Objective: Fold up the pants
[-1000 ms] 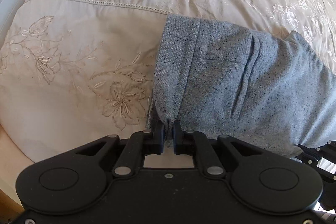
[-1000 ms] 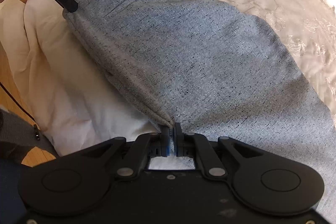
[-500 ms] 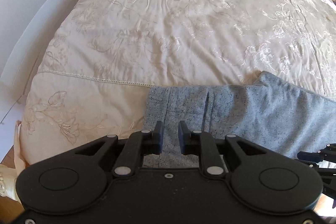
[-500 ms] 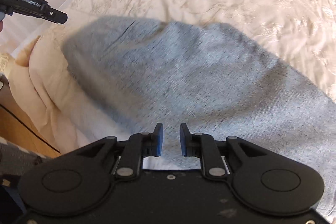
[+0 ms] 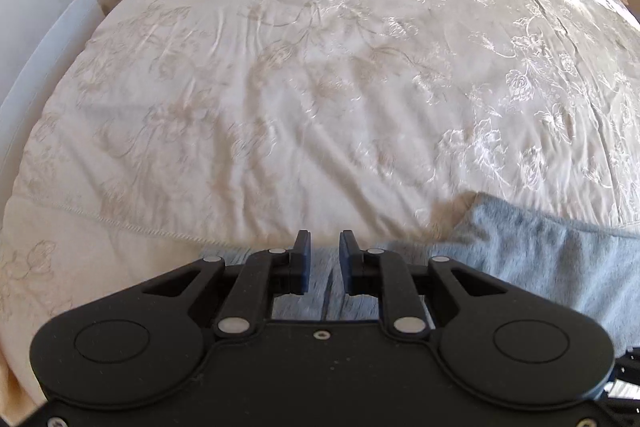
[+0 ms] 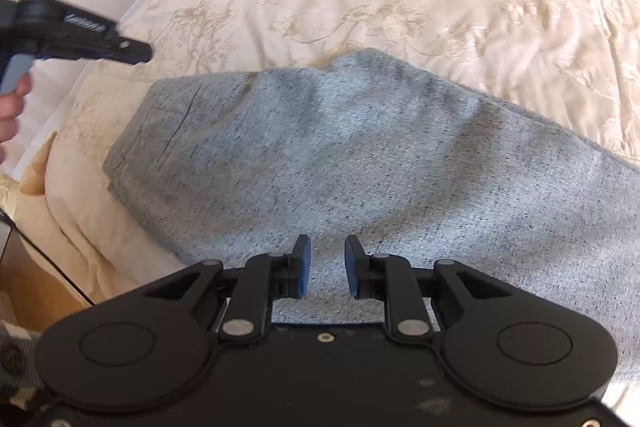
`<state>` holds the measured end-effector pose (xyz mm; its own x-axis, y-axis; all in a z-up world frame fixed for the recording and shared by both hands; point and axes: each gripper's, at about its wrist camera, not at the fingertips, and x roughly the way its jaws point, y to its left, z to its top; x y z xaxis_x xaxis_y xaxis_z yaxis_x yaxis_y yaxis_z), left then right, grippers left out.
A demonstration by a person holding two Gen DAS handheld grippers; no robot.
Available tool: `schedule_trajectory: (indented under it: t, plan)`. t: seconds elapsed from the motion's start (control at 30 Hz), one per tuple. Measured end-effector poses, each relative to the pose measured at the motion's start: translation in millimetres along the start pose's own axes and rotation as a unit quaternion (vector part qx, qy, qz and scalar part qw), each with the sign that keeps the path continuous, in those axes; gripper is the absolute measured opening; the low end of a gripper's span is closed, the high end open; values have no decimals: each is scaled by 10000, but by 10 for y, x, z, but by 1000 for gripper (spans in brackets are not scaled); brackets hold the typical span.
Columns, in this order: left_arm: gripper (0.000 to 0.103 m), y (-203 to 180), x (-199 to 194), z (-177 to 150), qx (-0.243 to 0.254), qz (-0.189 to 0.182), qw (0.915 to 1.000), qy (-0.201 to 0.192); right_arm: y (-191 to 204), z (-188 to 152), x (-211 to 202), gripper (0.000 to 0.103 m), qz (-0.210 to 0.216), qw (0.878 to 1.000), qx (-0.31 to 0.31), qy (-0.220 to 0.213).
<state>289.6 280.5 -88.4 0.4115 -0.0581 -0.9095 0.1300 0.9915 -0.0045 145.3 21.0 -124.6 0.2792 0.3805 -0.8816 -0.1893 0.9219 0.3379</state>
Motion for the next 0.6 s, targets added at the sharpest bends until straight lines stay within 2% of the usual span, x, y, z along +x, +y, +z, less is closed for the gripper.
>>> schedule_trajectory:
  t: [0.13, 0.23, 0.3, 0.37, 0.43, 0.53, 0.6]
  plan:
    - [27, -53, 388, -22, -18, 226, 9993, 306, -127, 2, -27, 22, -78, 9994, 329, -29]
    - [26, 65, 593, -391, -96, 342, 9954, 886, -188, -1, -29, 22, -138, 9990, 413, -34]
    - [27, 185, 623, -751, -252, 178, 9928, 1159, -217, 8, -30, 22, -146, 9989, 444, -39]
    - [27, 260, 516, -1089, -316, 94, 9943, 1014, -257, 36, -24, 22, -131, 9988, 464, -31]
    - [27, 236, 422, -1276, -171, 152, 9948, 994, -320, 104, -8, 22, -95, 9987, 499, -19]
    - [27, 163, 348, -1388, -135, 342, 9951, 919, -397, 295, 33, 22, -70, 9986, 522, -70]
    - [27, 165, 355, -1389, -320, 380, 9942, 956, -452, 516, 82, 22, -35, 9983, 564, -121]
